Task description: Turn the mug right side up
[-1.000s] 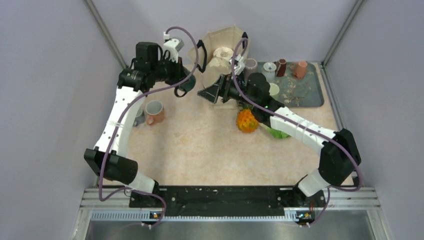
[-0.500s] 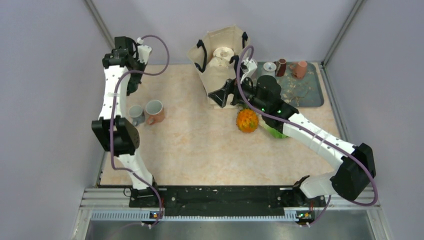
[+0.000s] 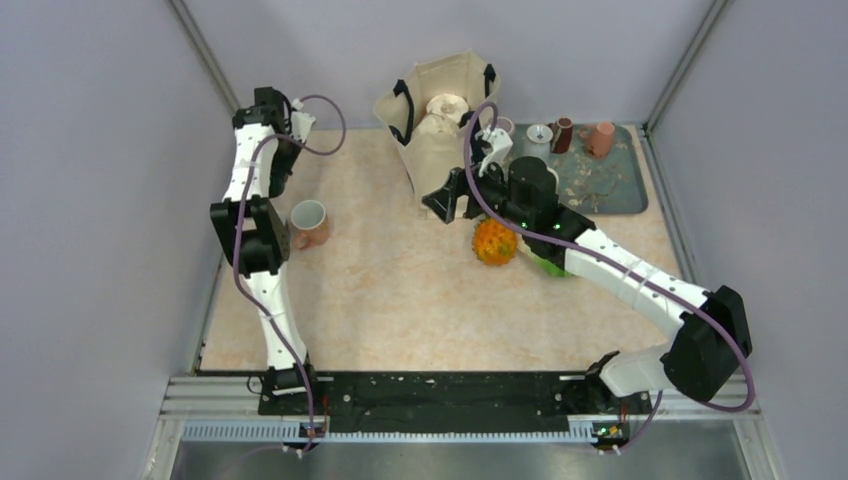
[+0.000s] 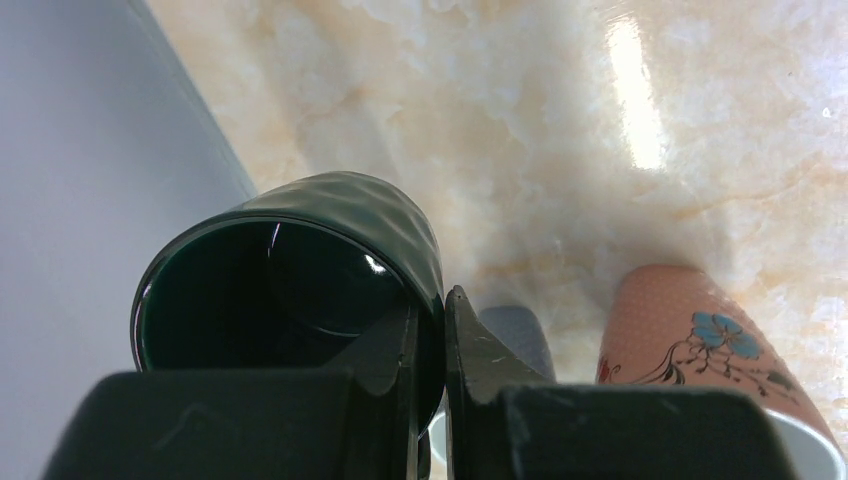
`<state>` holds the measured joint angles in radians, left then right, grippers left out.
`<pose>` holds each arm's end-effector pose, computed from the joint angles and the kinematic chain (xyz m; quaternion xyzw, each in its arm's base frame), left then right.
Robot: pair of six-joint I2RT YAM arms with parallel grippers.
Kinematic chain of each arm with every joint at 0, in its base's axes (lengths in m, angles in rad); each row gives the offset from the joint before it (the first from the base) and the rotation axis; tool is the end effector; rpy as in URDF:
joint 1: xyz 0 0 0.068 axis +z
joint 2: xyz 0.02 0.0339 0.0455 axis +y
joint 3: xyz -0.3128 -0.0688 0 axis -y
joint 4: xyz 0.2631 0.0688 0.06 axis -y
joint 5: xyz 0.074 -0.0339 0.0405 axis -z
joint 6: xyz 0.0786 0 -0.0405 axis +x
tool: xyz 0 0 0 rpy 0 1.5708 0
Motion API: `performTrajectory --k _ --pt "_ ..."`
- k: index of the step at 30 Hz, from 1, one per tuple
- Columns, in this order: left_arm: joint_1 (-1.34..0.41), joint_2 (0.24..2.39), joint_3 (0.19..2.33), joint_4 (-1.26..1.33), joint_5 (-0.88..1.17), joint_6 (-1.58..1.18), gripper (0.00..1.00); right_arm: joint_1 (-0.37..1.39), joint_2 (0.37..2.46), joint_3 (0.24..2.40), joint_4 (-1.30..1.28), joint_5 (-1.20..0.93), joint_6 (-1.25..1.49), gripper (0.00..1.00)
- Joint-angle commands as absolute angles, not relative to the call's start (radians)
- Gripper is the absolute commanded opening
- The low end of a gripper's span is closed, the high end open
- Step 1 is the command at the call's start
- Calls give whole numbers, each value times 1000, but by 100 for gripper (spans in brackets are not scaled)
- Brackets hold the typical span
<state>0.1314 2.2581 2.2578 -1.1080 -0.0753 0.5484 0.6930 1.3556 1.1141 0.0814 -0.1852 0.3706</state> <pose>0.5441 0.0779 0.2788 0.1929 0.9534 0.1109 0.2037 0.2772 0.2490 0.3903 -0.1809 0.7387 0.3880 0.5207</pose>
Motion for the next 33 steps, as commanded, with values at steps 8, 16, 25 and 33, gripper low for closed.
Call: performTrajectory --k 8,16,25,33 --pt "133 2339 2279 -1041 59 485 0 700 1312 1111 79 -143 379 91" --pt "133 2347 2234 -994 163 457 4 700 1299 1103 62 -120 368 92" --pt "140 2266 2168 -900 126 380 53 697 1296 1138 -114 290 242 99" --pt "138 2064 2093 -875 205 322 64 494 1356 1101 -103 490 260 95"
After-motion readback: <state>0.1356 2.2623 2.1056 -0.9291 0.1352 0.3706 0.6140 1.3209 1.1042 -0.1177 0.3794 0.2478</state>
